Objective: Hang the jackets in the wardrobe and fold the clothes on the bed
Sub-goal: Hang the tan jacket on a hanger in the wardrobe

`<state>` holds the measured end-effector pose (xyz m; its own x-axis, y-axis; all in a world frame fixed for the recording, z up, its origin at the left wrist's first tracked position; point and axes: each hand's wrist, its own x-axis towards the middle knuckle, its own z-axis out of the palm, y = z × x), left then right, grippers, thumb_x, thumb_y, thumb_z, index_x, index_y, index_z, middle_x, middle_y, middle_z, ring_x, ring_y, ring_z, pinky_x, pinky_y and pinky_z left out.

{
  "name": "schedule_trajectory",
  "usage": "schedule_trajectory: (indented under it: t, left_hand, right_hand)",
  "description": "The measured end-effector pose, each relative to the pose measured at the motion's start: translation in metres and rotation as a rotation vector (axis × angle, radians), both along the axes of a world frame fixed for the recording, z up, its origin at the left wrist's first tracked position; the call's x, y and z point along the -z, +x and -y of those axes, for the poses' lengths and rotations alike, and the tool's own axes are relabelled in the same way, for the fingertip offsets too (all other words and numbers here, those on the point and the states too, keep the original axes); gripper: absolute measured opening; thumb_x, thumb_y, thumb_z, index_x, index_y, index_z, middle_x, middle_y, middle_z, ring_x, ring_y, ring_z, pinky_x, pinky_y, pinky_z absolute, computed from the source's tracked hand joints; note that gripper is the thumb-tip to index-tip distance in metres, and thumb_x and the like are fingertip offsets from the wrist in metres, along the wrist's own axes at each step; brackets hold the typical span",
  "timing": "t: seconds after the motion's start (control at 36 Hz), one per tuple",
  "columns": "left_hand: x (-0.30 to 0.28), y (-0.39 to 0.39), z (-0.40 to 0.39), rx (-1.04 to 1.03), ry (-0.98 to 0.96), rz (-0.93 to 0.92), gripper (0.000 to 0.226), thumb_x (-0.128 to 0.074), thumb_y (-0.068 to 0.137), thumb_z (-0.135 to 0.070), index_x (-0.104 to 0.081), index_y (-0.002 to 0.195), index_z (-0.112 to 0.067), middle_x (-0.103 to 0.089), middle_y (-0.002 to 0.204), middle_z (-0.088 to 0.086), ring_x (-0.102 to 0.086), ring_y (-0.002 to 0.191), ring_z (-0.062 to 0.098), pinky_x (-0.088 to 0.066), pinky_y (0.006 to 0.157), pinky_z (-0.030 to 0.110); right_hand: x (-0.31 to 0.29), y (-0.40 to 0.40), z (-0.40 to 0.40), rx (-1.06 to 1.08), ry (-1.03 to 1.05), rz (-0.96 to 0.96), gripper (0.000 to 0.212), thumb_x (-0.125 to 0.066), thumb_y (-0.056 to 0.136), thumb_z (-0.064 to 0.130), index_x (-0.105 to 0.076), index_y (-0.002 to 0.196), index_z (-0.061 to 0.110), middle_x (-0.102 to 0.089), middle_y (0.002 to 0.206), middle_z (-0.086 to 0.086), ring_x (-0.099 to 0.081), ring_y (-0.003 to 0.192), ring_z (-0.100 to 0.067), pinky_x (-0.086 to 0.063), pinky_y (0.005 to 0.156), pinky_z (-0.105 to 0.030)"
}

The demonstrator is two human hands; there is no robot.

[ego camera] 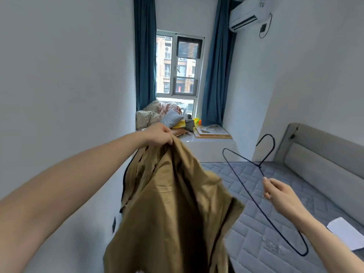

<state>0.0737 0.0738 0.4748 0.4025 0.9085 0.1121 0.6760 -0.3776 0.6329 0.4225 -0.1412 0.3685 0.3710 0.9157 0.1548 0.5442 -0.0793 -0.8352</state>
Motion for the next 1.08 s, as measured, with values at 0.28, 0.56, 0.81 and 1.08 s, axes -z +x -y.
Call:
schedule_trajectory:
  t: [0.28, 0.56, 0.81, 1.08]
  left_hand:
    - [0.025, -0.001, 0.000, -0.166, 0.267, -0.349, 0.014, -0.056, 0.077, -0.015, -0.052, 0.064, -0.020, -0.055, 0.077, -0.002, -0.049, 0.066, 0.014, -0.032, 0.052, 0.027]
    - [0.021, 0.005, 0.005, -0.130, 0.230, -0.273, 0.022, -0.052, 0.076, -0.015, -0.048, 0.055, -0.018, -0.050, 0.066, 0.000, -0.047, 0.065, 0.019, -0.034, 0.054, 0.028]
    - [0.002, 0.033, 0.043, 0.034, 0.200, -0.008, 0.024, -0.051, 0.080, -0.006, -0.042, 0.060, -0.015, -0.038, 0.063, 0.004, -0.037, 0.062, 0.019, -0.031, 0.059, 0.035]
    - [-0.002, 0.053, 0.107, 0.268, 0.029, 0.299, 0.025, -0.067, 0.078, -0.007, -0.047, 0.065, -0.015, -0.042, 0.061, -0.006, -0.042, 0.062, 0.011, -0.039, 0.063, 0.030]
  right_hand:
    - [-0.036, -0.020, 0.020, -0.214, 0.011, 0.182, 0.043, -0.041, 0.106, 0.040, -0.063, 0.073, 0.024, -0.037, 0.060, 0.006, -0.029, 0.057, -0.017, -0.028, 0.053, -0.026]
    - [-0.026, -0.062, 0.009, -0.270, -0.046, 0.283, 0.041, -0.046, 0.107, 0.037, -0.064, 0.074, 0.019, -0.031, 0.055, 0.003, -0.026, 0.048, -0.013, -0.024, 0.047, -0.021]
    - [-0.006, -0.109, -0.020, -0.114, 0.100, 0.255, 0.045, -0.050, 0.104, 0.035, -0.062, 0.063, 0.020, -0.040, 0.041, 0.008, -0.034, 0.040, -0.009, -0.031, 0.047, -0.022]
    - [0.015, -0.137, -0.029, -0.100, 0.242, -0.048, 0.060, -0.051, 0.104, 0.043, -0.045, 0.065, -0.002, -0.040, 0.055, -0.003, -0.037, 0.054, -0.013, -0.027, 0.057, -0.034]
